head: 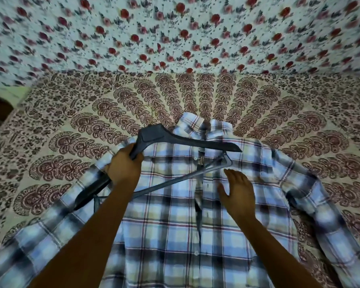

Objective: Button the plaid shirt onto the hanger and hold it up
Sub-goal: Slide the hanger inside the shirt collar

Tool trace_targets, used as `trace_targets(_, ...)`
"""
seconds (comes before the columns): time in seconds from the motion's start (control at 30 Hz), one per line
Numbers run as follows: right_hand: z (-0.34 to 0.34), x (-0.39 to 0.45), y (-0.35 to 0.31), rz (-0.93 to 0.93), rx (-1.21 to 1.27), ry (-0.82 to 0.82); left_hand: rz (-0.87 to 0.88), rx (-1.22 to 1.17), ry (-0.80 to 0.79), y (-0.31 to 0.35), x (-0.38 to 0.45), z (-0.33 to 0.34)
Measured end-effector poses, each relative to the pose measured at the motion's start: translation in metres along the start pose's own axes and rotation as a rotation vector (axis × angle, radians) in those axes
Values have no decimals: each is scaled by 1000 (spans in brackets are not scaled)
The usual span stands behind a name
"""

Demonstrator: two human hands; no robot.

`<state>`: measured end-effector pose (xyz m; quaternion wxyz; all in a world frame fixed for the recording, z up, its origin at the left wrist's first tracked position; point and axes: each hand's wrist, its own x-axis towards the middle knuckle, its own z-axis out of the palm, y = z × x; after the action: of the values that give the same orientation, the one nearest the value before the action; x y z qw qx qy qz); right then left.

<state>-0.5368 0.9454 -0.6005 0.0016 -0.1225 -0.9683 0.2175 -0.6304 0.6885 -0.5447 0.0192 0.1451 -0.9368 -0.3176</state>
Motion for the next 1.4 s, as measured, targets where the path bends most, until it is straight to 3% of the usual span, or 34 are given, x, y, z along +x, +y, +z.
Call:
trace_targets(0.4, 60, 107, -23, 159, -123, -150, -31, 116, 86, -37, 65, -2)
trace_targets(0.6, 33, 122, 0, 266, 318, 176, 11, 118, 61, -33, 73, 17)
trace_targets(0.73, 16, 118, -9, 120, 397, 264, 17, 105, 12, -5, 75, 51)
trace_targets(0.87, 13, 121, -6, -53, 303, 179, 91, 73, -61, 44, 73, 98)
trace_targets(1.0, 7, 132, 13, -251, 151, 104, 189, 194, -134, 99, 64, 142)
trace_targets(1.27, 2, 163, 65, 7, 12, 86, 331, 123, -245, 126, 75, 170)
trace_targets(1.4, 7, 179, 69, 34, 7, 84, 314, -69, -294, 112, 78, 180)
